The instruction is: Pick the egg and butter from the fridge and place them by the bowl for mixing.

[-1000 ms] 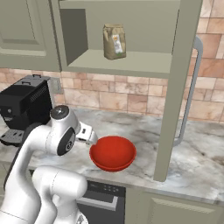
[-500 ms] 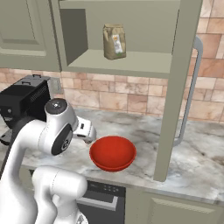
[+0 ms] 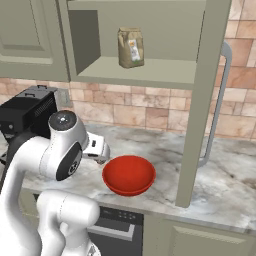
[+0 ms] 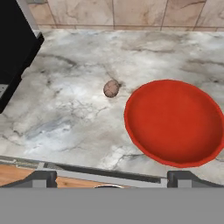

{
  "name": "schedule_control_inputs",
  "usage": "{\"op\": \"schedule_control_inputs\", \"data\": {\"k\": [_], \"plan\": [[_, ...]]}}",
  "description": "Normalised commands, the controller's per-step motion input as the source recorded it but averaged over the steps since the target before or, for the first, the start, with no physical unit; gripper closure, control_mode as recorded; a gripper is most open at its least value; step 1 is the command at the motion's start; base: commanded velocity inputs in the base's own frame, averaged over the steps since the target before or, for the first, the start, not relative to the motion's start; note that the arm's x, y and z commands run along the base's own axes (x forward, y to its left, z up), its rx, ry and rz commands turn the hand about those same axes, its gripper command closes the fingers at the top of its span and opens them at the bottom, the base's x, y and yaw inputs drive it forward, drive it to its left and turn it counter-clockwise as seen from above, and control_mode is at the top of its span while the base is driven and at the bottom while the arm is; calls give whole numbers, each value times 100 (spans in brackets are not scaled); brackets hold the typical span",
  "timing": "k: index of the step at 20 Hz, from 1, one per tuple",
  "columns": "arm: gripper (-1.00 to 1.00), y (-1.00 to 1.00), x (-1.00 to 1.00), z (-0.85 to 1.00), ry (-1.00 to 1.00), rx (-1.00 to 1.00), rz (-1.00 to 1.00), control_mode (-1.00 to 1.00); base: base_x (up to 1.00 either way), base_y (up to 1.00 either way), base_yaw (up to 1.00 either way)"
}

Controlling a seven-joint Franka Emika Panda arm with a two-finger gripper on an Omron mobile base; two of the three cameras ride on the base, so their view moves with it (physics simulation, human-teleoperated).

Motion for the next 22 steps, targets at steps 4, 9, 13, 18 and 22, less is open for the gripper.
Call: {"op": "schedule_control_inputs", "data": {"k": [4,9,13,18,22], "plan": [[-100,0,0,0,0,0,0,100,-4,0,0],[-100,0,0,0,0,0,0,100,-51,0,-1],[-100,0,0,0,0,0,0,100,-75,-9,-10],[-100,0,0,0,0,0,0,100,-64,-3,-30],[-100,0,0,0,0,0,0,100,-4,6,-97]]}}
